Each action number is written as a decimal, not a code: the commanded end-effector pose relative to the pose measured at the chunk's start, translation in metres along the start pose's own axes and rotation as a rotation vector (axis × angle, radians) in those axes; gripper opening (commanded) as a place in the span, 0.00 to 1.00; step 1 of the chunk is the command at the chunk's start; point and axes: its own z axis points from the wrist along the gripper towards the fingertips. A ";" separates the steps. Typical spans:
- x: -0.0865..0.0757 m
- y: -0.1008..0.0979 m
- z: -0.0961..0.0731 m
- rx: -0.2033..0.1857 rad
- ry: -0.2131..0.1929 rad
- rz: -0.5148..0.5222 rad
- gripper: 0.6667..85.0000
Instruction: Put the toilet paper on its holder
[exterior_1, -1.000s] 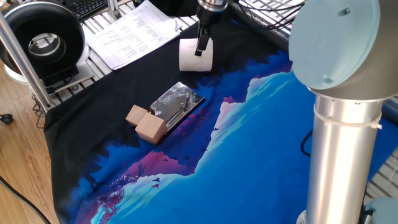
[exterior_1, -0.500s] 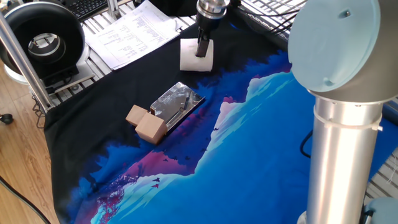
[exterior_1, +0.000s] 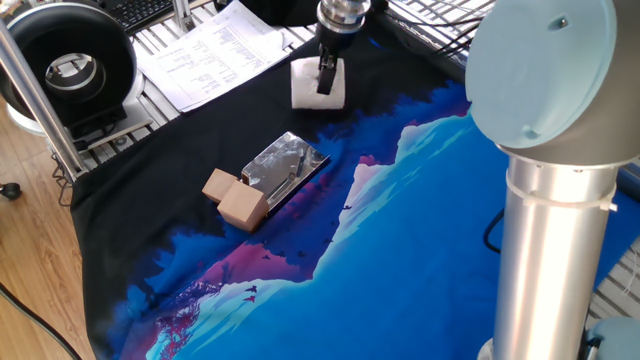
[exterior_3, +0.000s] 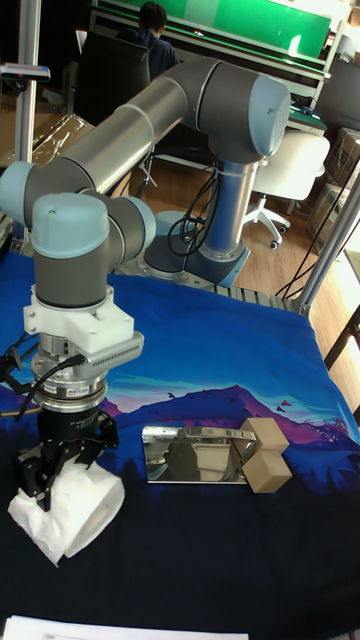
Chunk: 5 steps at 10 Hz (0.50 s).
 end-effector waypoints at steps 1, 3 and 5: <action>0.017 -0.016 -0.027 0.002 0.078 -0.098 0.68; 0.017 -0.006 -0.033 -0.020 0.084 -0.071 0.66; 0.017 -0.007 -0.033 -0.016 0.084 -0.067 0.66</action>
